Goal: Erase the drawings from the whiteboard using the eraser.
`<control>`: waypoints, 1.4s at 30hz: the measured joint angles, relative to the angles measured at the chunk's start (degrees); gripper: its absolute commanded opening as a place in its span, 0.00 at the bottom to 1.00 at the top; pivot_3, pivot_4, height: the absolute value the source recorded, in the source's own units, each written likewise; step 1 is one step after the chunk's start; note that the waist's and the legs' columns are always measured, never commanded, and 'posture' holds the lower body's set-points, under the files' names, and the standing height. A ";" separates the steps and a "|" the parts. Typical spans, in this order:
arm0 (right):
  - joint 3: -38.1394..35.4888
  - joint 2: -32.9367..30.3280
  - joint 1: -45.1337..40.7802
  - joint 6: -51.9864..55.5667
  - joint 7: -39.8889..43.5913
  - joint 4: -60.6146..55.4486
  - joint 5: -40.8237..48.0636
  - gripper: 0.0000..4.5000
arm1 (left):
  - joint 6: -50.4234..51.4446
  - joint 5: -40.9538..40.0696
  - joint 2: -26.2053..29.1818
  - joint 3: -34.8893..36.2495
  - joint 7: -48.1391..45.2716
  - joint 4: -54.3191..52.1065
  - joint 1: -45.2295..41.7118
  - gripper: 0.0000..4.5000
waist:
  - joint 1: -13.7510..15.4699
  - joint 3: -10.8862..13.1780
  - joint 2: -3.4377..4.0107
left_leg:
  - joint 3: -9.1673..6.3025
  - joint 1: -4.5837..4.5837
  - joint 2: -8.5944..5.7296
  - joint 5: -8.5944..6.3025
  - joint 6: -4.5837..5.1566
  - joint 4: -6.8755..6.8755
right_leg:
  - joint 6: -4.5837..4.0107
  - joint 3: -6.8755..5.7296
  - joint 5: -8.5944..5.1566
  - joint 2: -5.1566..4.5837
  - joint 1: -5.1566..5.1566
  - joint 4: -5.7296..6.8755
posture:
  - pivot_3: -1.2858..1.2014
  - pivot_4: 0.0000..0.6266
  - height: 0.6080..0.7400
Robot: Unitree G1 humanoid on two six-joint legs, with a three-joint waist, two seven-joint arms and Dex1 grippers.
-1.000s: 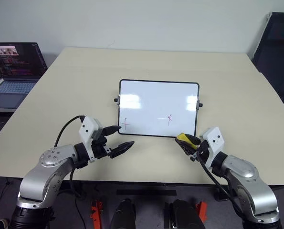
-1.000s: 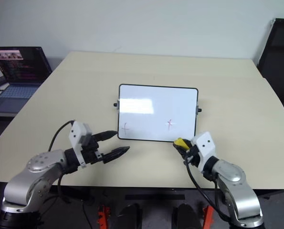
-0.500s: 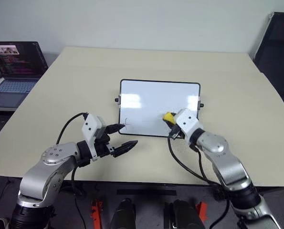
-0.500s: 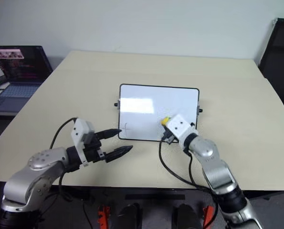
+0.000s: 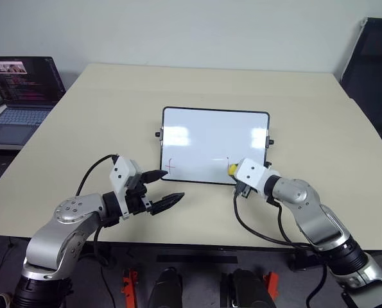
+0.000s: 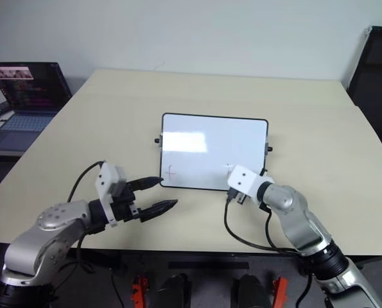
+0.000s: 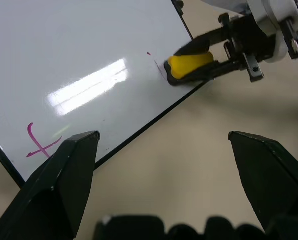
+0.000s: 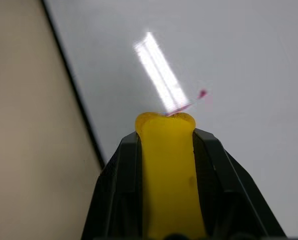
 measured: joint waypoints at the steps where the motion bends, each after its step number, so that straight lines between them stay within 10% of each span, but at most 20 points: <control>1: 0.26 0.12 -0.22 -0.33 -0.14 0.16 -0.48 0.23 | -0.30 0.11 0.00 -0.07 -0.36 0.43 -0.07 1.00 | -0.09 0.00 0.00 | 0.00 0.02 0.00 0.00 0.00 0.00 | -0.01 0.01 0.00 0.00 0.00 0.02 | 0.52 0.24 1.00; 10: -1.74 7.95 -6.19 -3.34 -9.76 6.73 -4.31 0.23 | -2.39 1.02 -0.02 -1.29 -1.84 2.50 -0.14 1.00 | -0.03 0.00 0.00 | 0.01 -0.05 0.02 0.01 0.01 -0.04 | -0.02 0.00 0.05 0.02 -0.04 -0.04 | 0.52 0.24 1.00; 26: -0.81 5.33 -0.32 0.80 0.06 0.78 -3.21 0.23 | -3.63 1.01 -0.02 -1.43 -2.40 3.13 1.31 1.00 | -0.17 -0.01 -0.02 | 0.01 0.06 0.02 0.01 0.00 -0.04 | -0.04 0.02 0.06 0.00 -0.04 0.01 | 0.52 0.24 1.00; 42: -16.18 13.15 9.01 14.72 3.77 -14.20 25.36 0.23 | -5.06 1.32 -1.55 9.64 6.35 1.56 10.94 1.00 | -0.06 0.02 0.03 | -0.03 -0.12 0.03 -0.09 -0.12 -0.15 | -0.03 -0.03 -0.19 -0.01 -0.13 -0.03 | 0.52 0.24 1.00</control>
